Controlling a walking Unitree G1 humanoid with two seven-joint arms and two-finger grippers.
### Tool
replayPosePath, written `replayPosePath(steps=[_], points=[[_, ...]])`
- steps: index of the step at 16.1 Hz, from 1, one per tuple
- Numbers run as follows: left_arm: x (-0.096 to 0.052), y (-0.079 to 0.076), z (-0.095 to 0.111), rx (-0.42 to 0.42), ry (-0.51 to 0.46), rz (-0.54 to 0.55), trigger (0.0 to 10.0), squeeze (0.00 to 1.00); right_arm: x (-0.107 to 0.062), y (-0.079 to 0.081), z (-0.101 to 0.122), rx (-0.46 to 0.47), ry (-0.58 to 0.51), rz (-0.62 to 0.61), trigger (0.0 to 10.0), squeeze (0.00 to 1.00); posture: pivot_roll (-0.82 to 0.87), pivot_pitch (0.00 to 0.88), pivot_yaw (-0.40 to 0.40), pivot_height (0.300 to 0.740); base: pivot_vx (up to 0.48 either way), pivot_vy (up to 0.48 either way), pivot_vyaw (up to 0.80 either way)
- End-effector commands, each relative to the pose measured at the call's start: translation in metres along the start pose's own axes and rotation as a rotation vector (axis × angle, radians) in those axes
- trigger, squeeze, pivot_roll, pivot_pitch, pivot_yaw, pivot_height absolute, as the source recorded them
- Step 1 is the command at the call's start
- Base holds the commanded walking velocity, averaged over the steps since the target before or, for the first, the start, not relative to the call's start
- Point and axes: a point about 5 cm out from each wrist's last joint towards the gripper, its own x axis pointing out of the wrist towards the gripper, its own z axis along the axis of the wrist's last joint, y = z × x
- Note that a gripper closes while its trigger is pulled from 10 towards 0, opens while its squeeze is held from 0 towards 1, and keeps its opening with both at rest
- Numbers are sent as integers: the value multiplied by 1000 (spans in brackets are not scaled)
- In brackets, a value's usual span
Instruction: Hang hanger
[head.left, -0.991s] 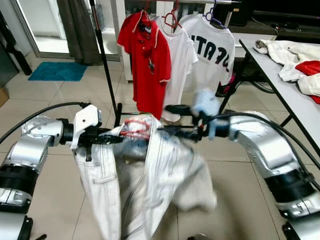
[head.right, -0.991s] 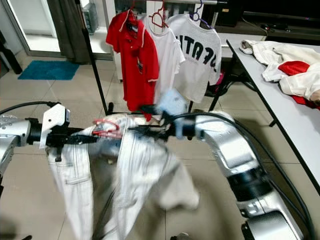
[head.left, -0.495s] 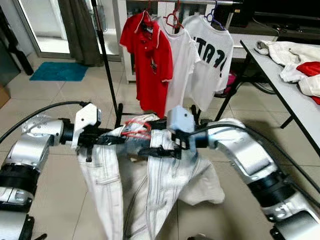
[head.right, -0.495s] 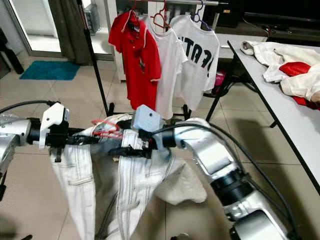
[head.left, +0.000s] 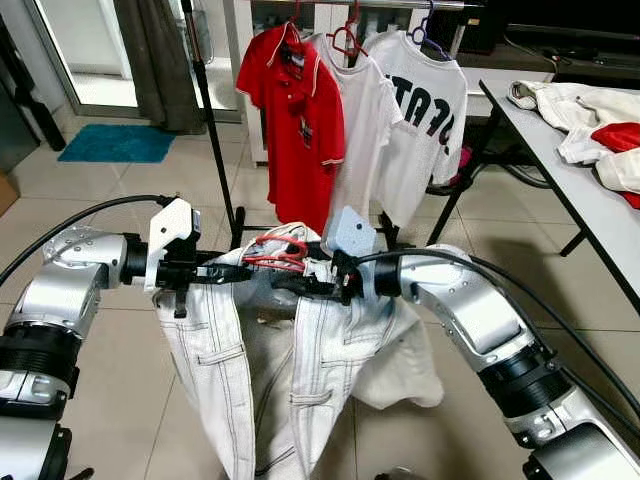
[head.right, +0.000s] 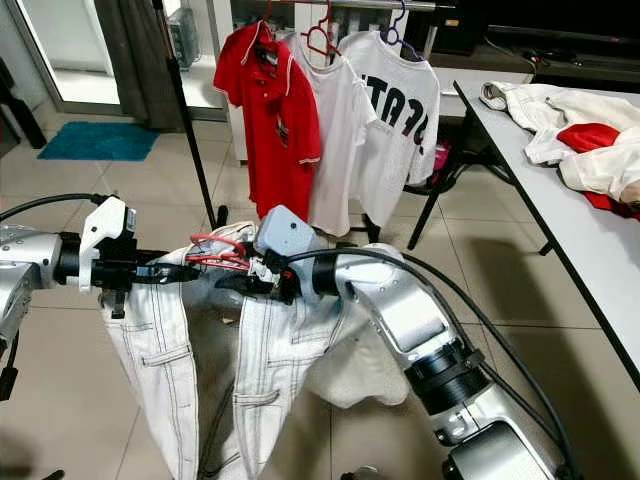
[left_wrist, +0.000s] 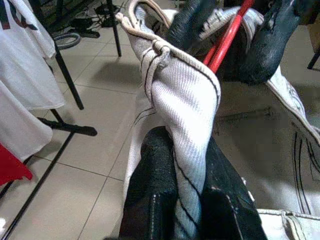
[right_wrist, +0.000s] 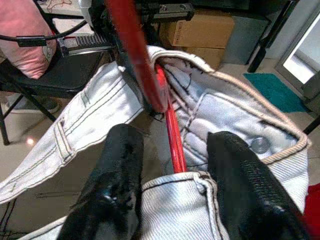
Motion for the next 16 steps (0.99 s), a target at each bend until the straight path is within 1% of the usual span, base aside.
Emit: replayPosePath(steps=[1, 2, 6, 9, 13, 14, 16], points=[[-3, 8, 31, 86, -129, 21, 0, 0, 0, 3, -7, 20, 36, 1, 0, 0, 41, 0, -8, 705, 0, 0, 0], [-5, 10, 33, 81, -140, 32, 0, 0, -1, 7, -8, 33, 35, 32, 0, 0, 40, 0, -7, 705, 0, 0, 0], [-5, 12, 34, 69, -158, 49, 0, 0, -1, 9, -11, 21, 40, 12, 0, 0, 39, 0, -5, 705, 0, 0, 0], [-5, 11, 34, 65, -163, 49, 0, 0, -1, 8, -13, 2, 48, -23, 0, 0, 38, 0, -3, 705, 0, 0, 0], [-5, 8, 30, 45, -146, 31, 0, 0, -5, 5, -13, 7, 52, -52, 0, 0, 38, 0, -6, 705, 0, 0, 0], [-5, 9, 28, 65, -136, 66, 10000, 0, -7, 8, -15, 20, 60, -42, 0, 0, 37, 0, -8, 705, 0, 0, 0], [-6, 8, 27, 50, -139, 62, 10000, 0, -8, 8, -18, 17, 68, -55, 0, 0, 36, 0, -9, 705, 0, 0, 0]])
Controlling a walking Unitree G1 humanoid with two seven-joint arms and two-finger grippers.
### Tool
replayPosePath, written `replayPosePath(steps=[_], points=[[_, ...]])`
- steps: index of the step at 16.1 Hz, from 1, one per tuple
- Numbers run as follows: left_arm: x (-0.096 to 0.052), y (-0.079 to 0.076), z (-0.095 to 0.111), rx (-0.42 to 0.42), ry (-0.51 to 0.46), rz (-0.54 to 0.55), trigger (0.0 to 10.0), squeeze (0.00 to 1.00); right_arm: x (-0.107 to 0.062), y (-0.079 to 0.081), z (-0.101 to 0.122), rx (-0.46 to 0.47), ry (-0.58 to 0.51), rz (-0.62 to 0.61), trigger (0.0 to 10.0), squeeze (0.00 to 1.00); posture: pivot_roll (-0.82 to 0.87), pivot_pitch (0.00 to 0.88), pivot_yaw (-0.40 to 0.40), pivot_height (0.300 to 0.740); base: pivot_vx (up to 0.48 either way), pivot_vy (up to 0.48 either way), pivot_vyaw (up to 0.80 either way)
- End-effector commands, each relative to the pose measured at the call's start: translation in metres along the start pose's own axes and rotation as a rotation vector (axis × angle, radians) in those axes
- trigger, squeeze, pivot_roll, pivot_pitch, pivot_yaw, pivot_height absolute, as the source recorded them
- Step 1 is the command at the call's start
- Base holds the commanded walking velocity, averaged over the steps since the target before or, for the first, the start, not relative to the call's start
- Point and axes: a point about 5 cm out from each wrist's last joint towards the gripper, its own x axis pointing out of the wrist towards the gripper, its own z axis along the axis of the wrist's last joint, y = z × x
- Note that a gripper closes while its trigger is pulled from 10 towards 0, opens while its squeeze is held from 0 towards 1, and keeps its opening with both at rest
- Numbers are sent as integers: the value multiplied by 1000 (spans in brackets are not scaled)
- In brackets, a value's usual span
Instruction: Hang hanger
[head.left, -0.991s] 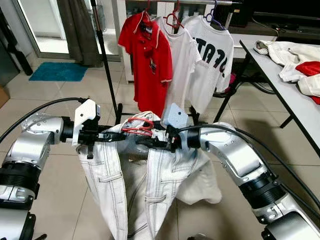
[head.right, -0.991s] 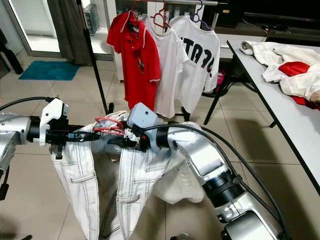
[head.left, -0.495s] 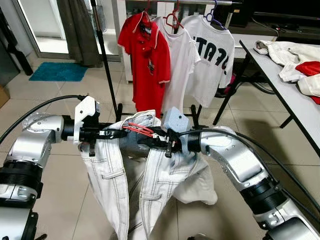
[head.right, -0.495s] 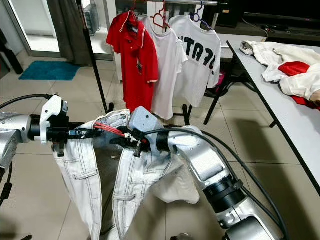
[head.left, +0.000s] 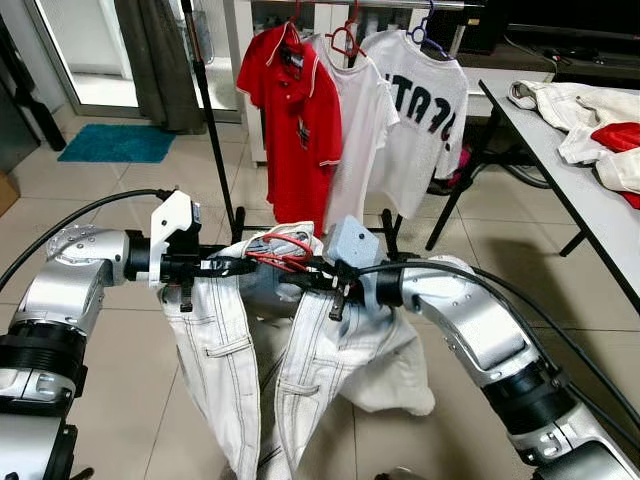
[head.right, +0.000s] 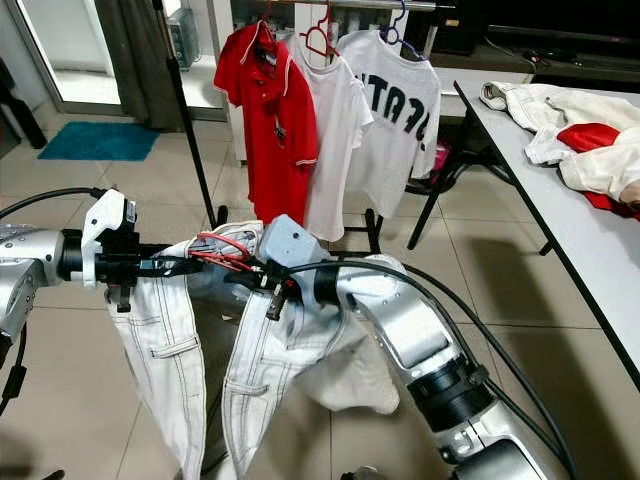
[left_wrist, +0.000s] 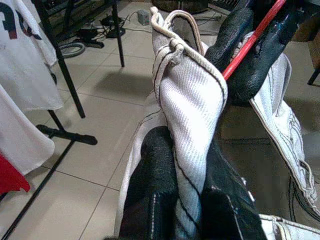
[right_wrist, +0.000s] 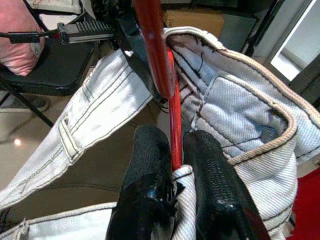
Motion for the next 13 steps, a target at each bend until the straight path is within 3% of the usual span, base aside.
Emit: replayPosePath(steps=[1, 10, 11, 12, 13], points=[[-9, 6, 24, 75, -106, 47, 10000, 1000, -5, 1, -14, 27, 58, -14, 0, 0, 34, 0, -9, 705, 0, 0, 0], [-17, -1, 30, 84, -154, 52, 10000, 1000, -17, -11, -30, 66, 113, -157, 0, 0, 40, 0, -15, 705, 0, 0, 0], [-18, 7, 33, 85, -192, 188, 10000, 1000, -19, -15, -30, 80, 105, -214, 0, 0, 36, 0, -9, 705, 0, 0, 0], [-18, 10, 33, 74, -196, 241, 10000, 1000, -19, -16, -31, 83, 102, -235, 0, 0, 34, 0, -6, 705, 0, 0, 0], [-15, 13, 22, 24, -150, 369, 10000, 1000, -20, -18, -30, 96, 83, -291, 0, 0, 32, 0, -3, 705, 0, 0, 0]])
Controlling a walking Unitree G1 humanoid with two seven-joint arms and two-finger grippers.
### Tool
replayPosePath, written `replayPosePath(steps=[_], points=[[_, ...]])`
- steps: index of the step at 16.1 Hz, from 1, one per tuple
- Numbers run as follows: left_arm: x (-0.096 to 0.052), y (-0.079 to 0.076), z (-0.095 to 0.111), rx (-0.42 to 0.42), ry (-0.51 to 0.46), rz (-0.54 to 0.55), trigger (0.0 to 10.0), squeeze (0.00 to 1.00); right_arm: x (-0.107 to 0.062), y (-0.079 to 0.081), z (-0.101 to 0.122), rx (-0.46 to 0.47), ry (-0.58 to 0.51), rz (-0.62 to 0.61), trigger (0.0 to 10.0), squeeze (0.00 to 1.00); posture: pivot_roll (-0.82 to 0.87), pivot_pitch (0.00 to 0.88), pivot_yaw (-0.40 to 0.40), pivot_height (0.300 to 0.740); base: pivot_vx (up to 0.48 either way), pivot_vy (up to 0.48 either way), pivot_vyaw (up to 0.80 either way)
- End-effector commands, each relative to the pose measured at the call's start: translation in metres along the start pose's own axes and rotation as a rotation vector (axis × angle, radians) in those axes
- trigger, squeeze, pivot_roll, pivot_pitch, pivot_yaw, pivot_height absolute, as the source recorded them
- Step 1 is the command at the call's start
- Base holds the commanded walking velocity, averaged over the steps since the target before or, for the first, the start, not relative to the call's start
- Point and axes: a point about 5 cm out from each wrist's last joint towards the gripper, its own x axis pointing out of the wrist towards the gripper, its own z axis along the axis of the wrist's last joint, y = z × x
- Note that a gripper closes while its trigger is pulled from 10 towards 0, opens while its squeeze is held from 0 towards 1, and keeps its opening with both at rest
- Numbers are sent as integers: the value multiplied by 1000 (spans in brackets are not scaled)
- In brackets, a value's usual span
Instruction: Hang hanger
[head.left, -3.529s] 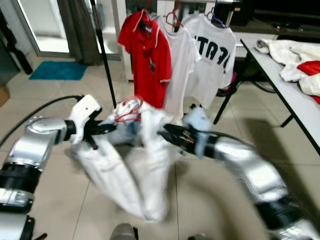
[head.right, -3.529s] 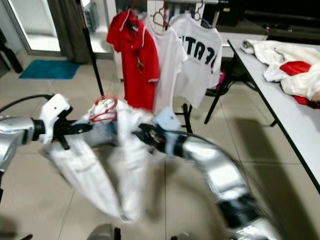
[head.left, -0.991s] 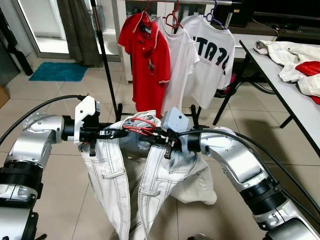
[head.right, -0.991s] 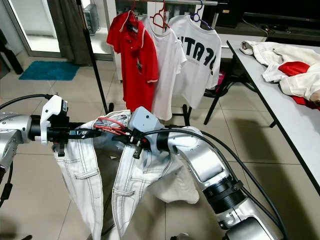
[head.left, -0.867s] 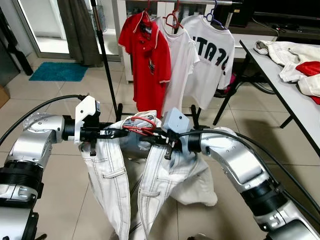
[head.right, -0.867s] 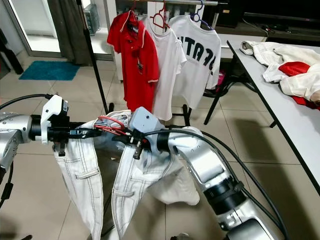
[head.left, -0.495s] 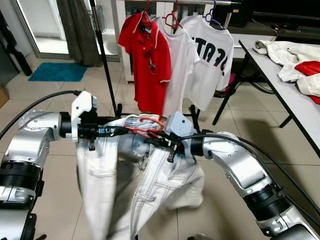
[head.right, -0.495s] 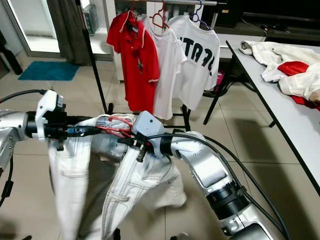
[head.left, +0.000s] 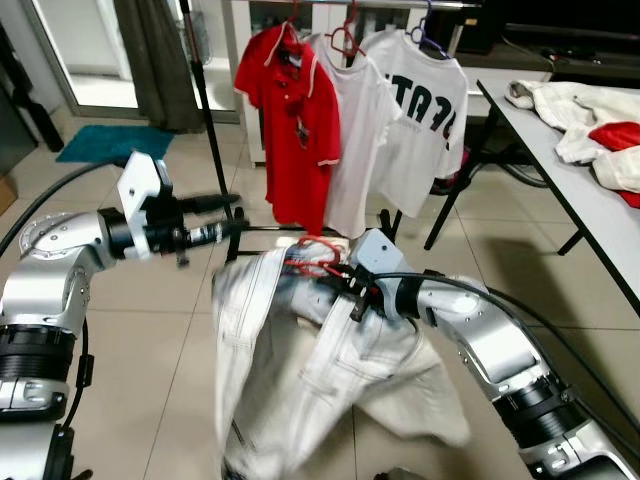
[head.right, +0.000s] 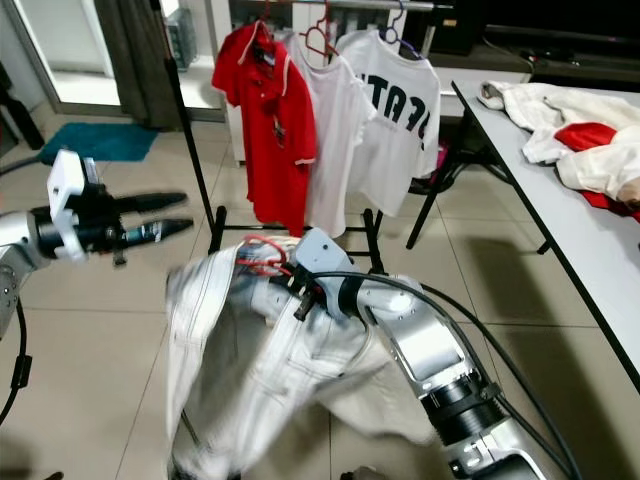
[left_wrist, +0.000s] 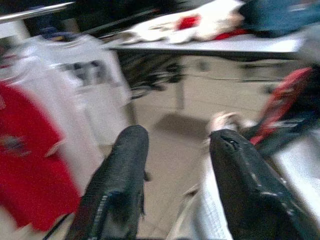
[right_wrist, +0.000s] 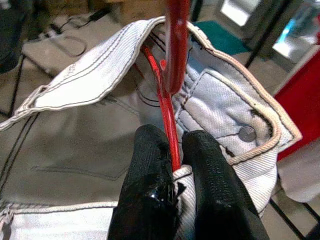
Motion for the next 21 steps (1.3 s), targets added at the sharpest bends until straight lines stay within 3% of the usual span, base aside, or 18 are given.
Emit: replayPosePath(steps=[1, 3, 4, 5, 6, 7, 10, 13, 14, 21], points=[[2, -5, -14, -22, 70, 82, 10000, 1000, -5, -9, 13, 16, -67, -78, 0, 0, 32, 0, -6, 705, 0, 0, 0], [9, -16, -33, -64, 122, 184, 10000, 1000, -7, -11, 15, 56, -88, -130, 0, 0, 40, 0, -21, 705, 0, 0, 0], [18, -31, -44, -92, 120, 209, 10000, 1000, -9, -11, 21, 116, -135, -164, 0, 0, 46, 0, -32, 705, 0, 0, 0], [18, -31, -44, -92, 120, 209, 10000, 1000, -9, -11, 21, 116, -135, -164, 0, 0, 46, 0, -32, 705, 0, 0, 0], [30, -46, -52, -99, 106, 216, 10000, 118, -8, -12, 23, 140, -155, -198, 0, 0, 40, 0, -34, 705, 0, 0, 0], [37, -51, -56, -90, 94, 232, 10000, 0, -7, -11, 26, 151, -164, -196, 0, 0, 34, 0, -33, 705, 0, 0, 0], [56, -57, -56, -123, 25, 248, 10000, 0, -7, -7, 31, 147, -176, -178, 0, 0, 19, 0, -25, 705, 0, 0, 0], [64, -51, -64, -34, 130, 308, 10000, 0, -9, -5, 36, 152, -187, -179, 0, 0, 10, 0, -16, 705, 0, 0, 0], [63, -47, -63, -9, 128, 349, 0, 0, -9, -5, 36, 156, -191, -184, 0, 0, 6, 0, -9, 705, 0, 0, 0], [67, -48, -66, 28, 119, 350, 0, 0, -9, -7, 35, 172, -183, -205, 0, 0, 7, 0, -3, 705, 0, 0, 0]])
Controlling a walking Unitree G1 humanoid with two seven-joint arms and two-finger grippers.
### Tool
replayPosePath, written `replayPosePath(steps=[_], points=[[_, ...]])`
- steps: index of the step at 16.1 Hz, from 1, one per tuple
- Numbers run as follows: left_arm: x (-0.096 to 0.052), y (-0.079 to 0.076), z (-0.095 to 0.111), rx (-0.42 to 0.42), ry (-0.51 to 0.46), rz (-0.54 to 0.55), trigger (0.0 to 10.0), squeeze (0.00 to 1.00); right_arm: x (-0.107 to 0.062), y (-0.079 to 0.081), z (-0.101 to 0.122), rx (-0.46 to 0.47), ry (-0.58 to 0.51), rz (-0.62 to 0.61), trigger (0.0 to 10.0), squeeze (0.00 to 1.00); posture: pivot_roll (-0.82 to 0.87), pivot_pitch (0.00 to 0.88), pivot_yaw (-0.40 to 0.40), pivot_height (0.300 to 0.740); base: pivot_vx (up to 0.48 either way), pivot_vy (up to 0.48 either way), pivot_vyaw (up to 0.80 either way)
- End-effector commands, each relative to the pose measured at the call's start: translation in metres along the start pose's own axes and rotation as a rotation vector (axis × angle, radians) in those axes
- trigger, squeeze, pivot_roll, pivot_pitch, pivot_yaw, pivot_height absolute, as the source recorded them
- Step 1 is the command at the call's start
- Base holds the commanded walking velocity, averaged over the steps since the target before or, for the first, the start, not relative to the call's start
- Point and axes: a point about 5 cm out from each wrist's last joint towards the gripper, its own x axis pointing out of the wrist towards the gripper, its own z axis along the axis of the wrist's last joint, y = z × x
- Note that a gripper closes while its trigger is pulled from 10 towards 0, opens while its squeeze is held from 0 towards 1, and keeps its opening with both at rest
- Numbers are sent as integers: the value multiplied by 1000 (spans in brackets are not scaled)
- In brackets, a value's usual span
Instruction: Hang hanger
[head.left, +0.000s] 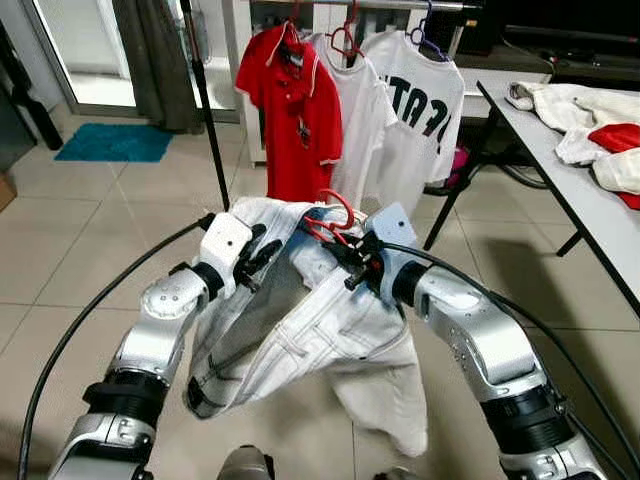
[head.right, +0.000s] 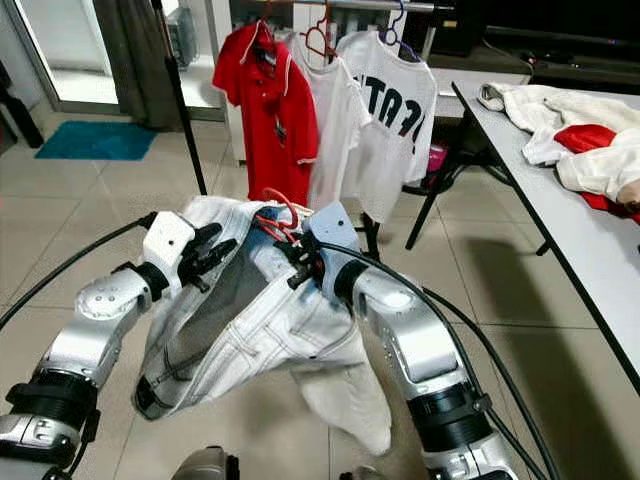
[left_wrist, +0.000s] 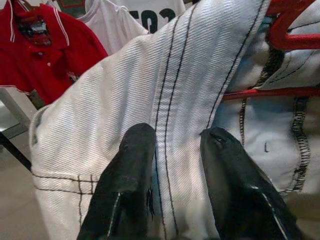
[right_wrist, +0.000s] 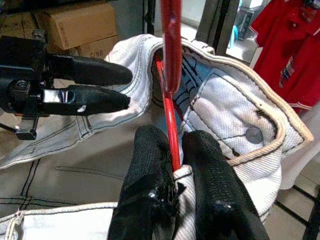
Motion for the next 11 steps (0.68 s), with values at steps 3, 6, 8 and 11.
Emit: replayPosePath(steps=[3, 6, 8, 11], points=[[4, 4, 3, 16, 1, 32, 0, 0, -4, -4, 18, -2, -86, -25, 0, 0, 7, 0, -1, 705, 0, 0, 0], [5, 7, 2, 55, 13, 81, 0, 0, -4, -6, 18, 17, -95, -35, 0, 0, 7, 0, -1, 705, 0, 0, 0], [7, 4, 2, 93, 9, 91, 0, 0, -4, -6, 18, 36, -101, -43, 0, 0, 4, 0, 0, 705, 0, 0, 0], [6, 5, 7, 153, -39, 167, 0, 0, -4, -9, 17, 85, -118, -65, 0, 0, 2, 0, 0, 705, 0, 0, 0]])
